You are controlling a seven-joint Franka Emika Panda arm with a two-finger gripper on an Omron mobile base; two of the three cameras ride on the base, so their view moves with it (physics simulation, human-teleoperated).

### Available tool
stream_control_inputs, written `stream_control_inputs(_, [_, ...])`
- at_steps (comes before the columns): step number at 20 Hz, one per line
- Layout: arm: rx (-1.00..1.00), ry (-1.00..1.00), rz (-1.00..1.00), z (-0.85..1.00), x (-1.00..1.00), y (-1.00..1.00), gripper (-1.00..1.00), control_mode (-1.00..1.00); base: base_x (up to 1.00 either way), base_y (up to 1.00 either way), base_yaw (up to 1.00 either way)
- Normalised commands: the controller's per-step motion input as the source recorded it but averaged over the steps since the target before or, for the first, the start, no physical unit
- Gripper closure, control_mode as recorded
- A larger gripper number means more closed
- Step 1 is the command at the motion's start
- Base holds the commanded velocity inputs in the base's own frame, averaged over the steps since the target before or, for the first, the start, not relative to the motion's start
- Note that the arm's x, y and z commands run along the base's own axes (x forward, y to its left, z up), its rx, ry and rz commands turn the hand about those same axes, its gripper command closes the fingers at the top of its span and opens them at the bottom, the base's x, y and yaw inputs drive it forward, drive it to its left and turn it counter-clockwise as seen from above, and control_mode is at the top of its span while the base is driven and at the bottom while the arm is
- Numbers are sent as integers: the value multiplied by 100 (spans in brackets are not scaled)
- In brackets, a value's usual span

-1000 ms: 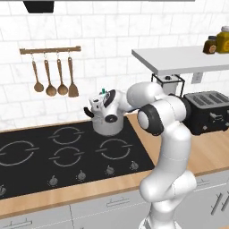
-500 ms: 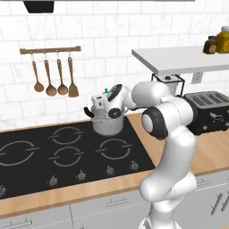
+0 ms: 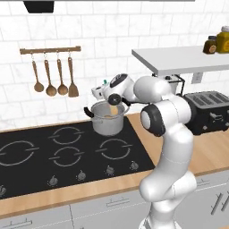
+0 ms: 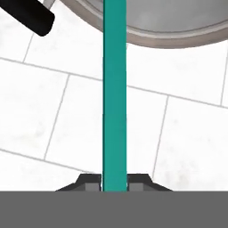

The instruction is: Put the sweet potato and lemon wedge in the pot. Retrieve the spatula and lightly stir the vegetables in the pot.

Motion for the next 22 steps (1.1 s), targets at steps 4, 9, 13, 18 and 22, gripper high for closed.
stream_control_inputs(4, [-17,-17,0,-59,0,12,100,-100,0,0,0])
stream_control_inputs(9, [-4,-12,0,-68,8,11,100,-100,0,0,0])
stream_control_inputs(13, [1,-1,0,-58,19,2,100,-100,0,0,0])
stream_control_inputs(18, [14,2,0,-20,20,0,100,-100,0,0,0])
stream_control_inputs(22, [30,10,0,10,-13,8,100,-100,0,0,0])
